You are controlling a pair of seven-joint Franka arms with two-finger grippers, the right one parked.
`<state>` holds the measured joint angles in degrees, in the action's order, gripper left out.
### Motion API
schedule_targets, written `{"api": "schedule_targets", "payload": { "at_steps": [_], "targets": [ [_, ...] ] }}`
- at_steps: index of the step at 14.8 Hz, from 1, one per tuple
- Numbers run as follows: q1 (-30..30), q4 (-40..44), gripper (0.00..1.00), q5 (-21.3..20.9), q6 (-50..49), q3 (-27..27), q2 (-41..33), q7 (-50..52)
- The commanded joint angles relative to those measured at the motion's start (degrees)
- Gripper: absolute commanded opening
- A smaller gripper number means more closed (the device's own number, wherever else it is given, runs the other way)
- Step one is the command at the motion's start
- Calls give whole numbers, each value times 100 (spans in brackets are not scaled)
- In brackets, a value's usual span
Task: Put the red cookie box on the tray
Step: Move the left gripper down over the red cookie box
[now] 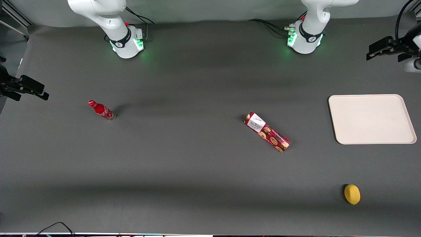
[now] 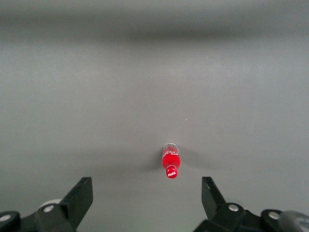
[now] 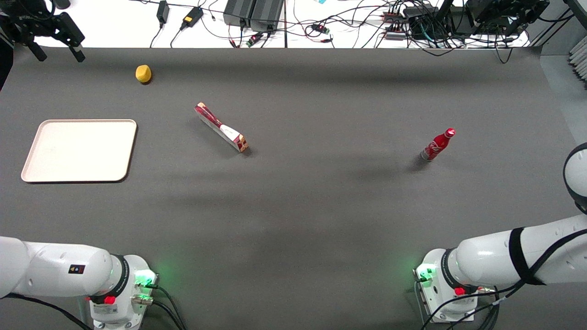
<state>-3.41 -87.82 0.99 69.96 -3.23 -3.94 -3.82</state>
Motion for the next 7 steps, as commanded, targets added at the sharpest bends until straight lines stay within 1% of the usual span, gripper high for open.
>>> {"api": "schedule_targets", "payload": {
  "at_steps": [1,4,5,6,7],
  "targets": [
    [-64,-42,100,-108,26,-20,95,-155],
    [-72,55,100,-73,122,-20,271,-6],
    [-81,89,100,23,141,6,454,195],
    [-99,107,100,32,263,146,630,841],
    [-99,90,100,59,542,408,832,1726]
  ]
}}
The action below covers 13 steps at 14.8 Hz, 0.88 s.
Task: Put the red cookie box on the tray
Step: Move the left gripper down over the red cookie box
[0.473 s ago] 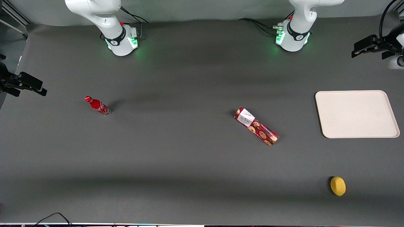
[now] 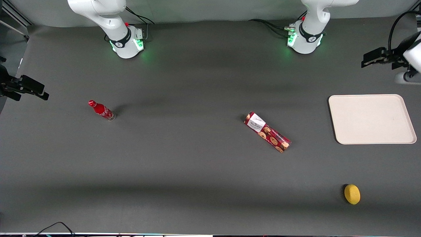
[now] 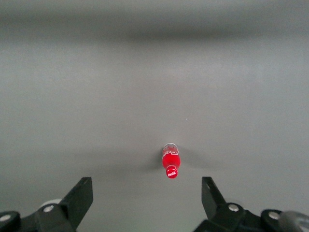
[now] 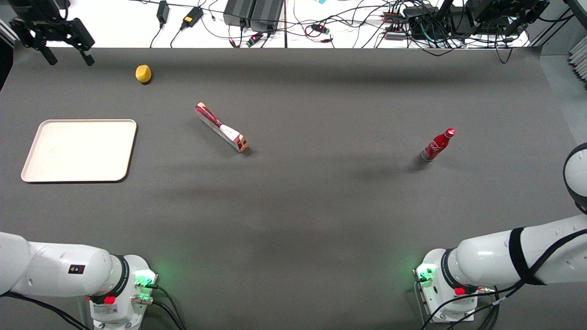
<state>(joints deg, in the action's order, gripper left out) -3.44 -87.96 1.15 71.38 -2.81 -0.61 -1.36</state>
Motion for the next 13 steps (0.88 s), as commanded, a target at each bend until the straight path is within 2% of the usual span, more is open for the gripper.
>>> {"api": "schedule_targets", "payload": {
  "at_steps": [1,4,6,8,10,13],
  "targets": [
    [-95,86,100,122,664,526,710,2229],
    [-95,69,100,271,1516,913,1386,3770],
    [-113,51,100,649,2219,1054,1861,4379],
    [-130,33,100,667,3035,1273,2405,5020],
    [-183,-132,100,588,3739,1432,2907,5286],
    [-236,-650,100,579,4794,1433,3224,5287]
  ]
}}
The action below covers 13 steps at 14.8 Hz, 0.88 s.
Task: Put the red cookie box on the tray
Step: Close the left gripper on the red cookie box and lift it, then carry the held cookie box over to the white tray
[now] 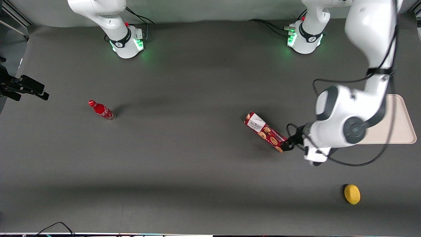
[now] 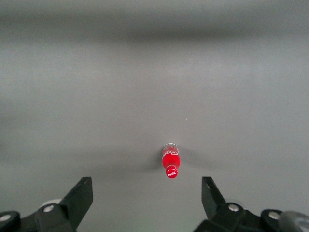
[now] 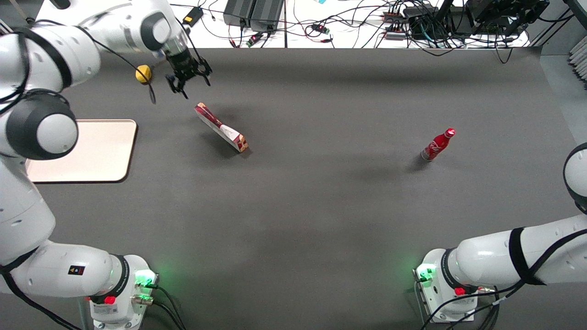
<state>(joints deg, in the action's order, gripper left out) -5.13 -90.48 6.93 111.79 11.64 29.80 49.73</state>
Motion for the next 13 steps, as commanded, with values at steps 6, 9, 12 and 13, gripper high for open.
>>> {"api": "schedule_targets", "payload": {
  "at_steps": [6,9,12,13],
  "targets": [
    [-190,-1199,6,-553,1810,14,483,186],
    [-190,-1218,0,-561,1803,14,483,177],
    [-182,-1191,0,-561,1689,49,413,160],
    [-164,-1165,0,-553,1584,49,299,107]
  ]
}}
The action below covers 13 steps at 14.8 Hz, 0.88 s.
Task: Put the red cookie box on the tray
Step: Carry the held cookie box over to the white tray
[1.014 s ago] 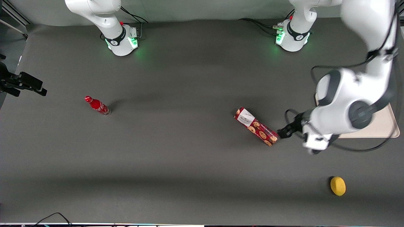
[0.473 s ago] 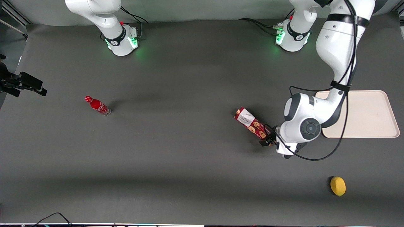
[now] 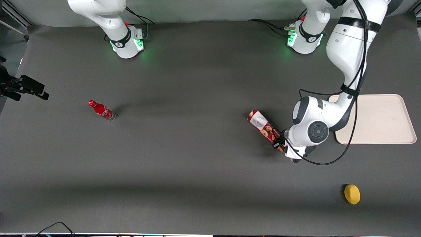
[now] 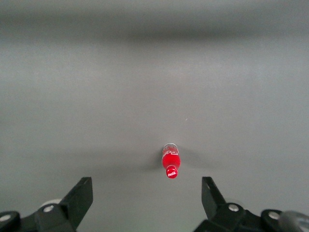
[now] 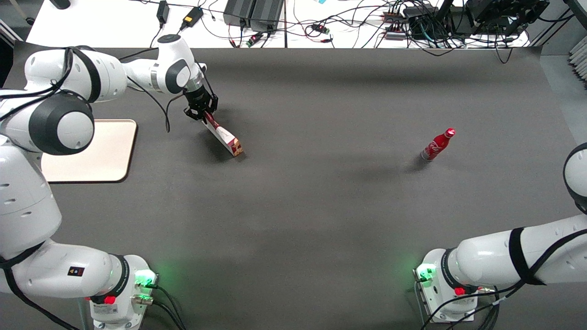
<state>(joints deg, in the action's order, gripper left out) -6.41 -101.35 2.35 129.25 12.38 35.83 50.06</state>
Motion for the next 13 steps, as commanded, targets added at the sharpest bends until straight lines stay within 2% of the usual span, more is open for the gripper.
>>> {"api": "schedule_targets", "payload": {
  "at_steps": [1,4,7,10,13],
  "targets": [
    [7,0,0,-103,-416,-34,-426,31],
    [148,824,0,-94,-1828,-139,-813,-355],
    [148,2054,0,-15,-3594,-647,-1033,-1337],
    [148,3135,0,-15,-5010,-1437,-1122,-2987],
    [148,3962,0,-41,-5996,-2500,-1131,-4693]
  ]
}}
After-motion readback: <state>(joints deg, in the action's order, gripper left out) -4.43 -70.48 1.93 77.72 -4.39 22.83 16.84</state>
